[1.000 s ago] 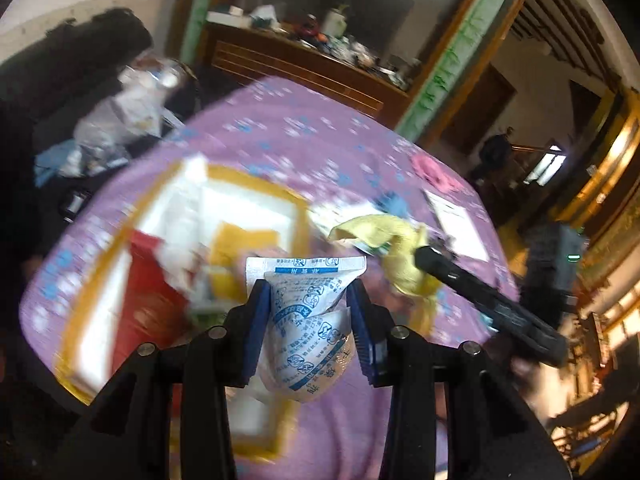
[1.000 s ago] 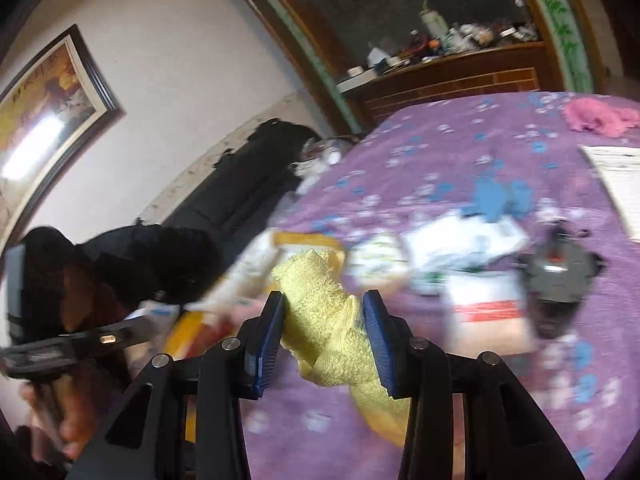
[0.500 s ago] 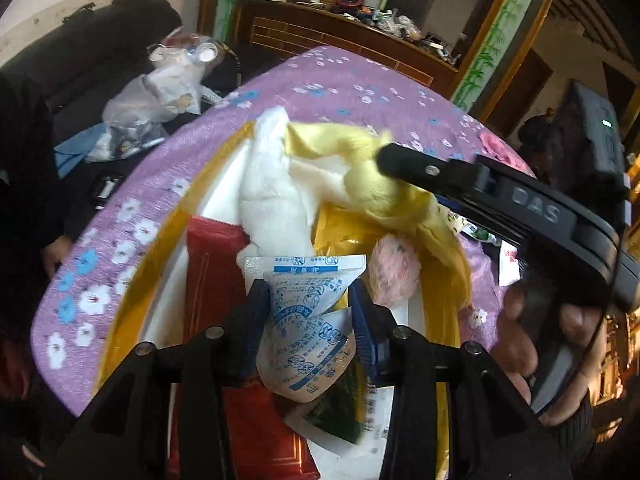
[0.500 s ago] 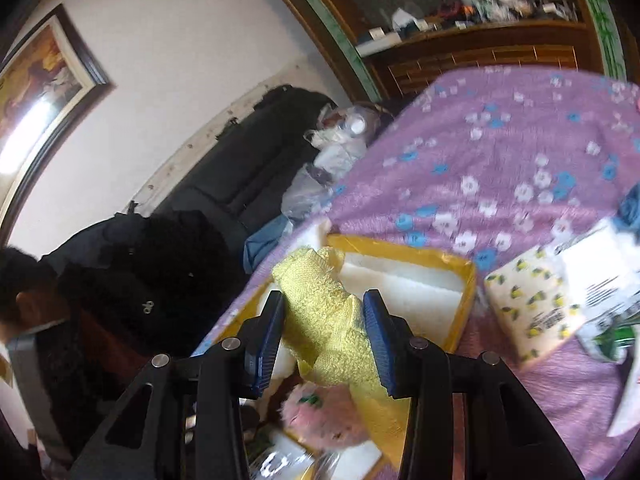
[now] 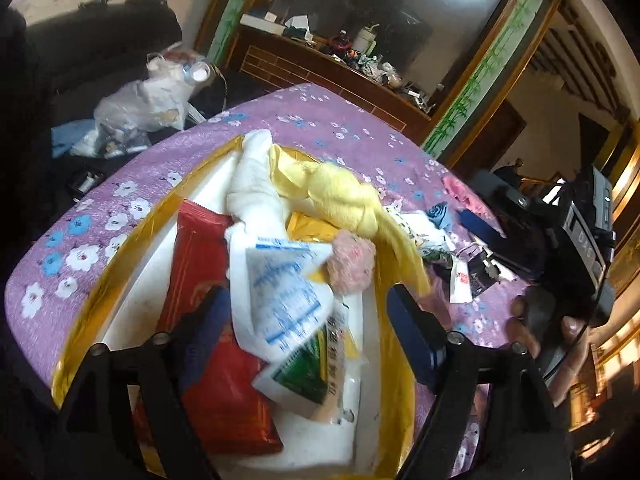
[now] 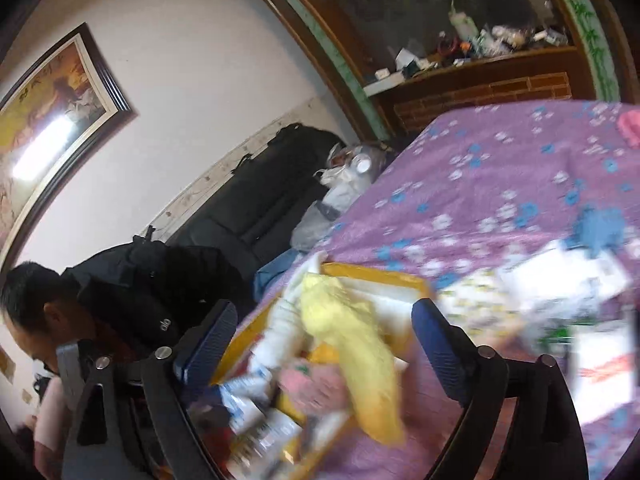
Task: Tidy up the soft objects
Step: 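Grasp white red-printed bag with right tool while left tool reaches toward lemon-print pack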
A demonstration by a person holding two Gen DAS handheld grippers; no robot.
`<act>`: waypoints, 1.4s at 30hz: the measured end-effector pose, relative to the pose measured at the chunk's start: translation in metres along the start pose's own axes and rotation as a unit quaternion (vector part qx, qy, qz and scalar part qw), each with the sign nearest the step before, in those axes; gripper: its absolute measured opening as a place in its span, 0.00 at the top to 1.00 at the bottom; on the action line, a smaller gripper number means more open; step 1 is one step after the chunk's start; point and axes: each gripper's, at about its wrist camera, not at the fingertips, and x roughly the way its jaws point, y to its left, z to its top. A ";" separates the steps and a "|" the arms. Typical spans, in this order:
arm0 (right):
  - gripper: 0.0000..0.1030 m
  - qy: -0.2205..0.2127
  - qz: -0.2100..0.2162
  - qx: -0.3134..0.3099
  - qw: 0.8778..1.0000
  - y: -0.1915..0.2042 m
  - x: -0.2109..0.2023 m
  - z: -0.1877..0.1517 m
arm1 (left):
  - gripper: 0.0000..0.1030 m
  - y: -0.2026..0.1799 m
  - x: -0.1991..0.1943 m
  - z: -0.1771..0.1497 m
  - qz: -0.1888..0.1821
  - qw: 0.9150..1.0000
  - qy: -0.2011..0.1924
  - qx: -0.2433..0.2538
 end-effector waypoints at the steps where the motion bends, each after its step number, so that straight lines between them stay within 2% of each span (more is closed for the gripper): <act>1: 0.12 -0.003 -0.006 0.000 1.000 -0.006 -0.008 -0.002 | 0.22 -0.006 -0.001 -0.002 0.017 1.000 -0.003 0.005; 2: 0.12 -0.006 -0.015 0.001 1.000 -0.015 -0.021 -0.004 | 0.22 -0.011 -0.001 -0.002 0.027 1.000 -0.004 0.011; 5: 0.11 -0.012 -0.033 0.017 0.999 -0.041 -0.049 -0.012 | 0.22 -0.033 -0.002 -0.002 0.012 0.999 0.010 0.032; 9: 0.13 -0.027 -0.057 0.048 0.997 -0.083 -0.093 -0.020 | 0.22 -0.069 -0.005 0.003 0.010 0.998 0.013 0.066; 13: 0.23 -0.038 -0.065 0.076 0.994 -0.109 -0.112 -0.027 | 0.22 -0.099 0.008 0.011 -0.006 0.995 0.034 0.089; 15: 0.25 -0.042 -0.061 0.098 0.992 -0.115 -0.116 -0.034 | 0.22 -0.110 0.019 0.012 -0.013 0.994 0.051 0.091; 17: 0.31 -0.018 -0.063 0.100 0.993 -0.113 -0.104 -0.038 | 0.22 -0.118 0.029 0.013 -0.018 0.994 0.062 0.090; 22: 0.31 0.040 -0.129 0.078 0.988 -0.102 -0.085 -0.043 | 0.22 -0.130 0.051 0.020 -0.010 0.993 0.081 0.089; 24: 0.29 0.044 -0.164 0.083 0.982 -0.104 -0.086 -0.045 | 0.22 -0.134 0.058 0.022 -0.011 0.991 0.091 0.092; 25: 0.22 0.045 -0.171 0.085 0.981 -0.104 -0.086 -0.044 | 0.22 -0.136 0.062 0.024 -0.008 0.991 0.096 0.095; 28: 0.12 0.045 -0.155 0.100 0.982 -0.103 -0.079 -0.041 | 0.22 -0.141 0.072 0.032 0.000 0.989 0.108 0.096; 31: 0.11 0.057 -0.148 0.107 0.981 -0.106 -0.063 -0.038 | 0.22 -0.147 0.084 0.048 -0.011 0.987 0.130 0.095; 33: 0.22 0.057 -0.162 0.095 0.981 -0.106 -0.057 -0.037 | 0.22 -0.152 0.096 0.064 -0.008 0.986 0.134 0.104; 35: 0.48 0.052 -0.178 0.097 0.978 -0.108 -0.057 -0.037 | 0.22 -0.155 0.109 0.079 0.011 0.986 0.133 0.101; 38: 0.61 0.046 -0.178 0.116 0.976 -0.119 -0.059 -0.037 | 0.22 -0.163 0.145 0.102 0.036 0.982 0.141 0.119; 42: 0.65 0.046 -0.176 0.119 0.976 -0.120 -0.063 -0.037 | 0.22 -0.168 0.200 0.109 0.071 0.971 0.182 0.139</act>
